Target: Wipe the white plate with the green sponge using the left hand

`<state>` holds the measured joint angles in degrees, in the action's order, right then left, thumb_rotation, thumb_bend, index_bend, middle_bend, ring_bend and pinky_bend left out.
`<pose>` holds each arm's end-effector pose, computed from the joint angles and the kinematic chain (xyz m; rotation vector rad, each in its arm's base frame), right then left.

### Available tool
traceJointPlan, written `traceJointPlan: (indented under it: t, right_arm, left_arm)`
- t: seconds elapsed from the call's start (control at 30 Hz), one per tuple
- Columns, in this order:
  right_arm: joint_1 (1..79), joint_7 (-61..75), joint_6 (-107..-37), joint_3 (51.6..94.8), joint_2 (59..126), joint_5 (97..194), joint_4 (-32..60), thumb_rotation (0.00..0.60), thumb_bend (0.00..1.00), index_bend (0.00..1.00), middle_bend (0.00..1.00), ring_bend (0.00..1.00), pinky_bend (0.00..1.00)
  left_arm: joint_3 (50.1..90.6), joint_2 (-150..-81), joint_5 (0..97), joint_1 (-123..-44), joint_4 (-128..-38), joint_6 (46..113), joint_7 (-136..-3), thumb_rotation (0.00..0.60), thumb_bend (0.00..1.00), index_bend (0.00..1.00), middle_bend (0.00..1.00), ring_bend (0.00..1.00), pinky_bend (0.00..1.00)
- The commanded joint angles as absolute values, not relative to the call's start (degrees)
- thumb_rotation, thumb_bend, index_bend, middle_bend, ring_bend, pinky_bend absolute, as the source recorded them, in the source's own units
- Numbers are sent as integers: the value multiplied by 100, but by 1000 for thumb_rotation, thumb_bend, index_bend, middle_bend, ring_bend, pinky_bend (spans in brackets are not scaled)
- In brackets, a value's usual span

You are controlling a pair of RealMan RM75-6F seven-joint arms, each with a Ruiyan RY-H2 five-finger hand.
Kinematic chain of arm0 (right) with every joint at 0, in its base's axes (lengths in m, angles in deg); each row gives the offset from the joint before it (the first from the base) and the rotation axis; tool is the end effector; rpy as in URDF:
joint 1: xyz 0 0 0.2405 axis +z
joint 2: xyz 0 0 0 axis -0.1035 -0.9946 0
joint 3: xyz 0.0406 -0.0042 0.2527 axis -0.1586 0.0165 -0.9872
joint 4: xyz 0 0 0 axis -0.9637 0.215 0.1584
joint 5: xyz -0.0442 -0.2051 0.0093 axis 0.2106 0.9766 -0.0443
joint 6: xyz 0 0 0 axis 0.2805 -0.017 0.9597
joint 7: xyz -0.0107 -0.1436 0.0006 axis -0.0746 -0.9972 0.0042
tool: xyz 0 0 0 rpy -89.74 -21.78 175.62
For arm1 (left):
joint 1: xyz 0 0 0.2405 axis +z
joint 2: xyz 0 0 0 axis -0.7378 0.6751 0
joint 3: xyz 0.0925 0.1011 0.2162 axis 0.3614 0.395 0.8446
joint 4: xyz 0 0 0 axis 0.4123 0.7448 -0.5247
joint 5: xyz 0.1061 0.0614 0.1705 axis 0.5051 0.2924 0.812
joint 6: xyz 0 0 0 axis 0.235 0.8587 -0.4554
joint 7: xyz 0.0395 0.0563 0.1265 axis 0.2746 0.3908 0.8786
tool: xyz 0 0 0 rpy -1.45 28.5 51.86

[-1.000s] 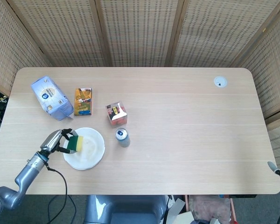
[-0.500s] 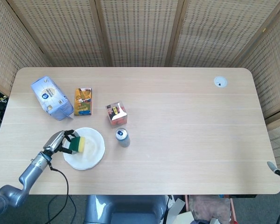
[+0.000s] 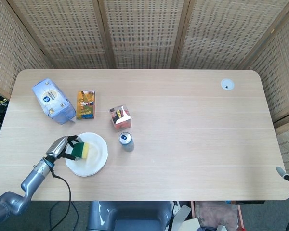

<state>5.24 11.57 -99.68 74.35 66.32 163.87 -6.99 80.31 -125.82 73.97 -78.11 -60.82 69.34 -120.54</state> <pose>-0.3187 -0.1693 0.2277 1.1334 -0.8380 0.9712 -0.3173 0.3152 -0.0120 -1.5410 -1.6461 -1.0718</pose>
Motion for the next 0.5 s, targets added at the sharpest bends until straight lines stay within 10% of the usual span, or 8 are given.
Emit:
traceJointPlan:
  t: [0.03, 0.5]
  right_arm:
    - [523, 1167, -9968, 7438, 6628, 16395, -697, 600, 0, 0, 0, 0, 0]
    - [542, 1127, -9935, 7437, 6640, 16376, -695, 600, 0, 0, 0, 0, 0]
  left_arm:
    - [7902, -12390, 7434, -7814, -6349, 7213, -12085, 600, 44, 469, 441, 307, 396]
    - [7863, -12537, 7177, -7979, -6436, 6636, -11775, 600, 43, 468, 441, 307, 396]
